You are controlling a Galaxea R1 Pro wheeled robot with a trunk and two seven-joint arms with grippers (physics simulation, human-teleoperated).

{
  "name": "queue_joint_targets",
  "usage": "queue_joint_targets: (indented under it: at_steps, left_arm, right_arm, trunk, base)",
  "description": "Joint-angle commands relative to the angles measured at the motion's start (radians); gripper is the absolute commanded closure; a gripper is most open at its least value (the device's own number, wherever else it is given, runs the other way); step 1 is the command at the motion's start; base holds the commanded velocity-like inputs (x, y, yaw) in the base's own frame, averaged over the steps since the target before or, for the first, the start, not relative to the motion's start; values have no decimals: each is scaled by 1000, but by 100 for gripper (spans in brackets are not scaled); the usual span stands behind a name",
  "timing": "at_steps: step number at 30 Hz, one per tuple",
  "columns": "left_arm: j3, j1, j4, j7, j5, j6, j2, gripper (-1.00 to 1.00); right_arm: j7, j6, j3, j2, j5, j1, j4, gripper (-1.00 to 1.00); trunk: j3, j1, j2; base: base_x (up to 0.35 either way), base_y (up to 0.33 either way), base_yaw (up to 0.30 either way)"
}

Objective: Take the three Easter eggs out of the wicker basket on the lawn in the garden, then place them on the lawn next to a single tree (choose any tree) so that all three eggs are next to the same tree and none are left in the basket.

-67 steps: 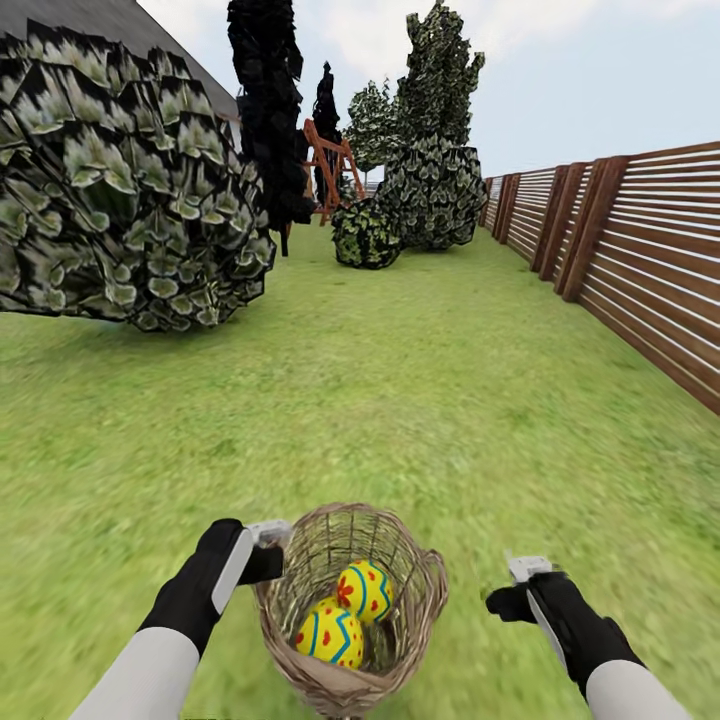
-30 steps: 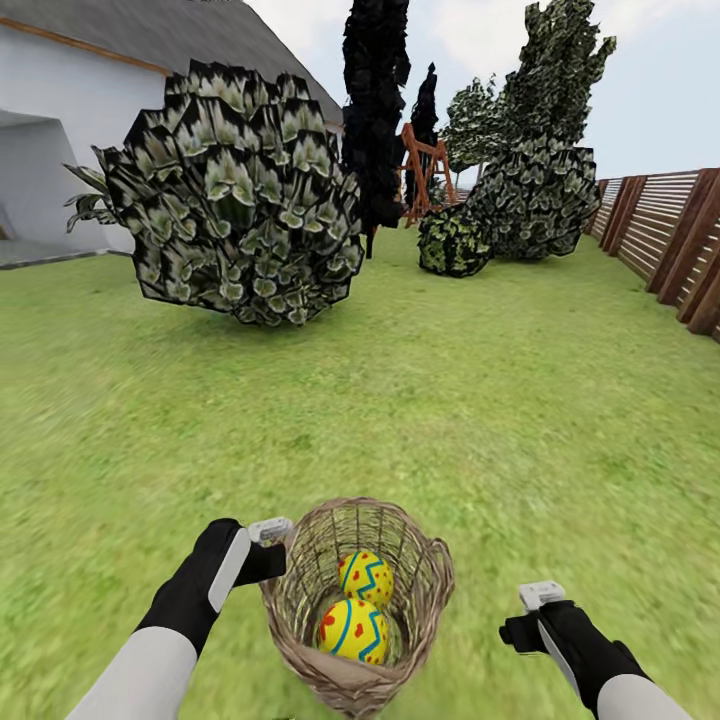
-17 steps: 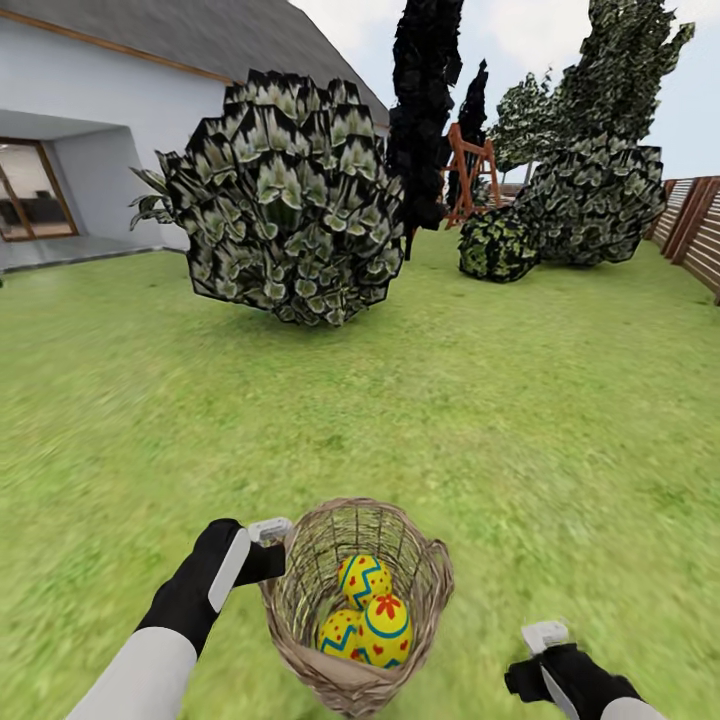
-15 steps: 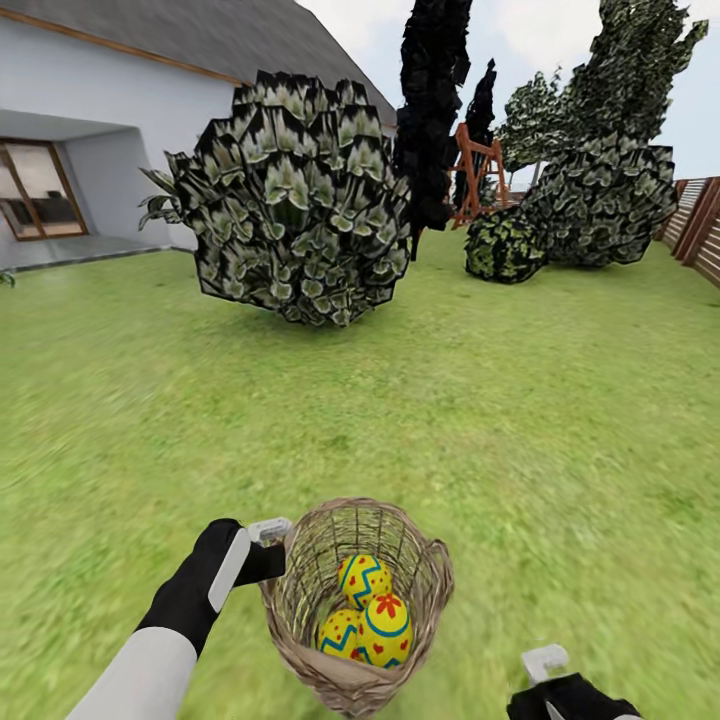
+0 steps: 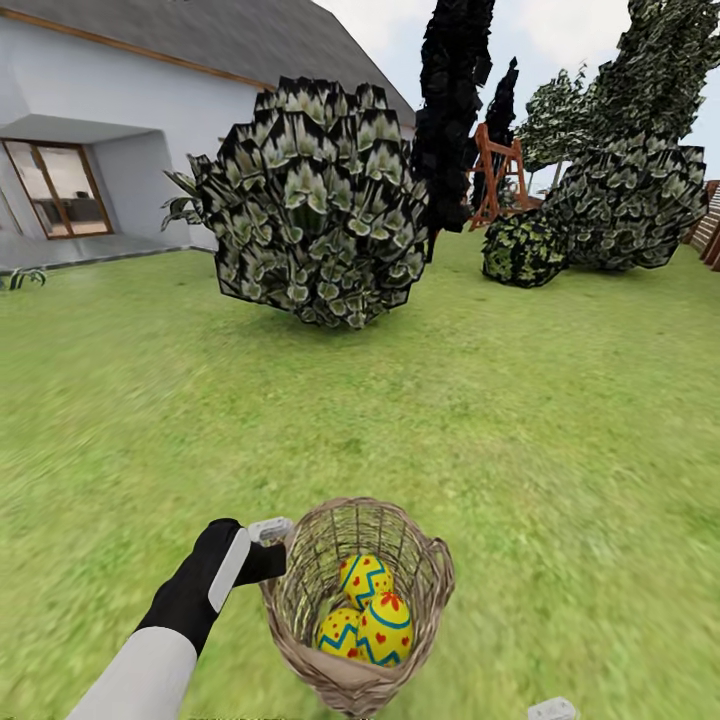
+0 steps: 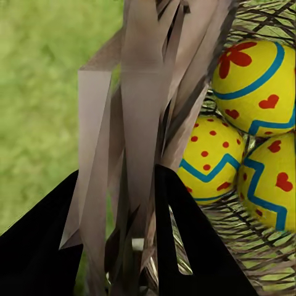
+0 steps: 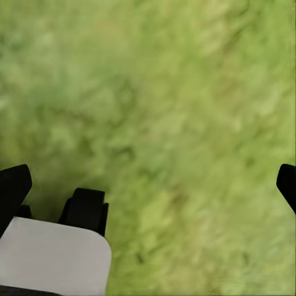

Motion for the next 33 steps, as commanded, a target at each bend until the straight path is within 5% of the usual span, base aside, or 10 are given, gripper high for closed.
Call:
queue_joint_targets:
  at_steps: [1,13,28,33]
  left_arm:
    - [4,0,-1,9,18,3,-1,100]
    - [6,0,-13,9,18,3,0,100]
    - [7,0,-15,9,18,2,4,100]
    - [7,0,-15,9,18,2,4,100]
  right_arm:
    - [3,-1,-8,3,10,0,1,-100]
    - [2,-64,-7,7,40,3,3,-100]
    - [2,-69,-7,8,43,108,5,-100]
    - [1,-143,-7,8,39,148,7,-100]
  trunk:
    - [2,-4,7]
    - [18,-23,42]
    - [18,-23,42]
    - [18,-23,42]
  base:
    - [0,0,211]
    - [0,0,176]
    - [0,0,292]
    - [0,0,292]
